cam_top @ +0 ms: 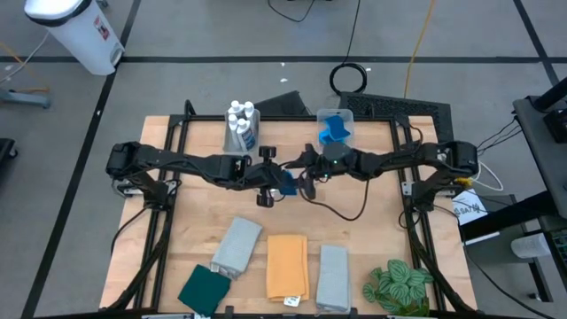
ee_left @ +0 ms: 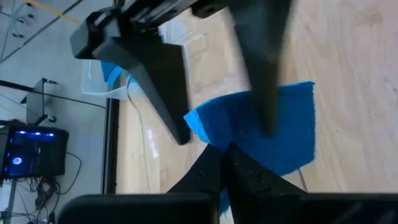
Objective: Pick & Place Kitchen Items
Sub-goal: Put the blue sponge into the white bin
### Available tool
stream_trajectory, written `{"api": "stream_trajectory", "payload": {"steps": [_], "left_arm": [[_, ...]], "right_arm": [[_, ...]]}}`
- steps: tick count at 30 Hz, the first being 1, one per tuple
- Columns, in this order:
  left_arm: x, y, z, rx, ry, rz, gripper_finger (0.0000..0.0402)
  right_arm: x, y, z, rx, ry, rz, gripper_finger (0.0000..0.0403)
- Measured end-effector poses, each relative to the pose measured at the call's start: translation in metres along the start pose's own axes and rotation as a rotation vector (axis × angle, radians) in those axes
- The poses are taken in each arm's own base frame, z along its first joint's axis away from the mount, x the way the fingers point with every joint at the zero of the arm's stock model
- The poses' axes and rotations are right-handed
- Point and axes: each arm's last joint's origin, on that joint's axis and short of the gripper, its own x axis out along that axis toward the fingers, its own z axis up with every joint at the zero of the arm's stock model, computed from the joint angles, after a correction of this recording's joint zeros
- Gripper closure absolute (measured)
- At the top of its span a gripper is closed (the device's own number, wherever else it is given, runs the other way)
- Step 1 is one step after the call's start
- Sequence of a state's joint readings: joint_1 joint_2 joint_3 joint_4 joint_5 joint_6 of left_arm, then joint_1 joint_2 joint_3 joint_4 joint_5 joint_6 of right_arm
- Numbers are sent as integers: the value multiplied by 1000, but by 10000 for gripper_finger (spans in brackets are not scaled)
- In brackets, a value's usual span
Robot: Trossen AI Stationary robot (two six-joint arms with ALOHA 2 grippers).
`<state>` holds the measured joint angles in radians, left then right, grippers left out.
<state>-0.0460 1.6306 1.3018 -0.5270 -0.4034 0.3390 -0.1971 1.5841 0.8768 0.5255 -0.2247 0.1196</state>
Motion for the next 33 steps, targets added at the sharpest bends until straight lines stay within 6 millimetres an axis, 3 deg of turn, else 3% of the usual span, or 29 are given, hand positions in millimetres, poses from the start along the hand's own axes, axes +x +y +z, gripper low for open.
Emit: {"api": "stream_trajectory", "payload": {"steps": [5, 14, 19, 24, 28, 33], "left_arm": [[-1, -2, 1, 2, -3, -1, 388], [-2, -3, 4, -94, -37, -13, 377], [-7, 0, 7, -165, -77, -27, 347], [-40, 20, 4, -248, -149, -45, 286], [-63, 34, -6, -317, -259, -107, 260], [-66, 34, -29, -347, -323, -101, 255]], "right_arm": [[-1, -4, -1, 8, 16, 8, 223], [-1, 0, -3, -74, 45, 108, 391], [-2, -3, -5, -79, 64, 101, 396], [-9, -8, -2, -69, 88, 78, 400], [-21, -11, 6, -80, 93, 59, 401], [-41, -24, 19, -100, 78, 58, 402]]}}
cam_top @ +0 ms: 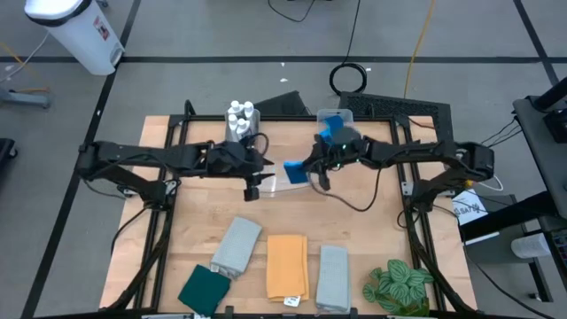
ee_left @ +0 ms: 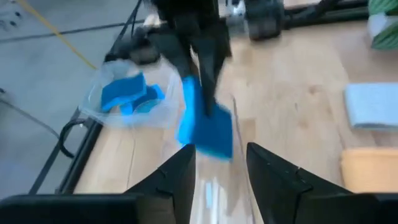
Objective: Pick & Place Kitchen Items
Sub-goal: Put the blue sponge into the white bin
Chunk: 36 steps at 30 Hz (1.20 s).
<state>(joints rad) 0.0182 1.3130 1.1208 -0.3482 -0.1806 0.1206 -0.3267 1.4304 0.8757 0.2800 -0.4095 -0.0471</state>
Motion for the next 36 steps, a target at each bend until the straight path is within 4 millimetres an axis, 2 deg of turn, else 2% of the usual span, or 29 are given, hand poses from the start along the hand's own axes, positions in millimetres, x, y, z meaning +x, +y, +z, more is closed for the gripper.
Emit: {"api": "stream_trajectory", "payload": {"steps": [3, 8, 12, 17, 23, 31, 36], "left_arm": [[0, 2, -13, -15, -47, 17, 254], [4, 3, -36, -53, -62, 32, 254], [6, 3, -43, -81, -60, 37, 254], [7, 3, -43, -88, -62, 36, 254], [7, 3, -43, -88, -68, 37, 254], [7, 3, -43, -101, -70, 36, 254], [7, 3, -42, -102, -71, 36, 254]], "right_arm": [[-18, -19, 7, 10, -46, -21, 402], [-55, -65, 9, 81, -101, -148, 402], [-88, -102, 0, 135, -124, -199, 403], [-118, -132, -16, 218, -111, -287, 403], [-134, -140, -31, 328, -48, -340, 403], [-132, -137, -43, 435, 1, -334, 403], [-127, -131, -65, 462, 51, -432, 403]]}}
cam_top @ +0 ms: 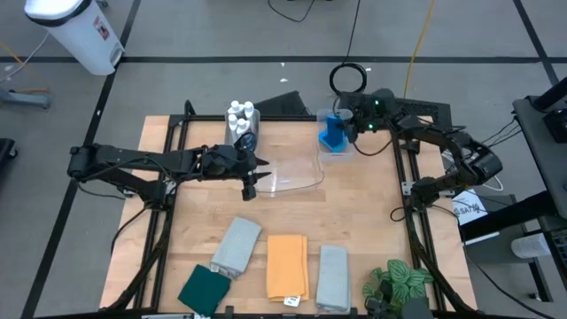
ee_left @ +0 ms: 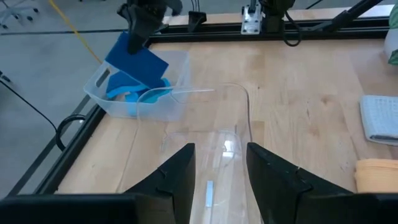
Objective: Pick & Place Kitchen Items
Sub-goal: Put the blue sponge into the white bin
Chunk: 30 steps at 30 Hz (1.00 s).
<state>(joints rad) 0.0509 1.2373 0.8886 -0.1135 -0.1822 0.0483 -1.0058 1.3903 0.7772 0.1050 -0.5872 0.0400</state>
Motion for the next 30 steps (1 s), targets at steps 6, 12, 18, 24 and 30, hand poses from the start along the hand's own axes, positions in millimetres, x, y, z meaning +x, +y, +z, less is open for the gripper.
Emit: {"api": "stream_trajectory", "payload": {"steps": [6, 12, 18, 24, 30], "left_arm": [[0, 0, 1, 4, -13, 1, 254], [0, 0, 1, 6, -12, 2, 254], [0, 0, 1, 5, -12, 2, 254], [0, 0, 1, 3, -13, 2, 254], [0, 0, 1, 11, -13, 2, 254]], "right_arm": [[1, -2, -10, -28, -42, -14, 403], [3, -1, -9, -74, -58, -82, 388], [11, 10, -11, -213, -28, -176, 341], [20, 24, -13, -416, 17, -342, 276], [25, 35, -13, -536, 29, -430, 223]]}}
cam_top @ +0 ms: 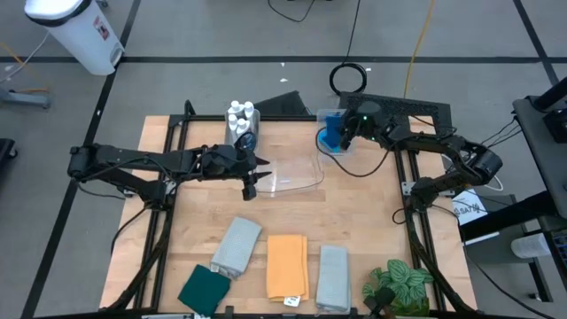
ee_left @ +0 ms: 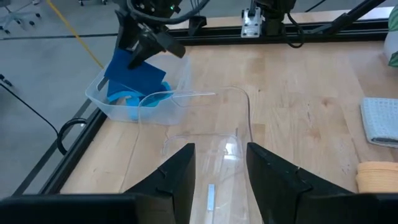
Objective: Pick & Place Kitchen Items
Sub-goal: Put the blue sponge into the white bin, then put the gray towel into the transparent bin
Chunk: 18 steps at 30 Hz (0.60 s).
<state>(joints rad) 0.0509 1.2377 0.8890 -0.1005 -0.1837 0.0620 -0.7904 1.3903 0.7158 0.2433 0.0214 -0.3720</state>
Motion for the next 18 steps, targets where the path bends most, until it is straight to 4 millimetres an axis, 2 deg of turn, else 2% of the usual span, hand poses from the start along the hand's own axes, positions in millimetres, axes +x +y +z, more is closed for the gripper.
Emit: {"api": "stream_trajectory", "payload": {"steps": [8, 18], "left_arm": [[0, 0, 0, -13, 0, 0, 254], [0, 0, 0, -9, 0, 0, 254]], "right_arm": [[0, 1, 4, -34, -19, -35, 193], [0, -2, 4, -121, 2, -112, 187]]}}
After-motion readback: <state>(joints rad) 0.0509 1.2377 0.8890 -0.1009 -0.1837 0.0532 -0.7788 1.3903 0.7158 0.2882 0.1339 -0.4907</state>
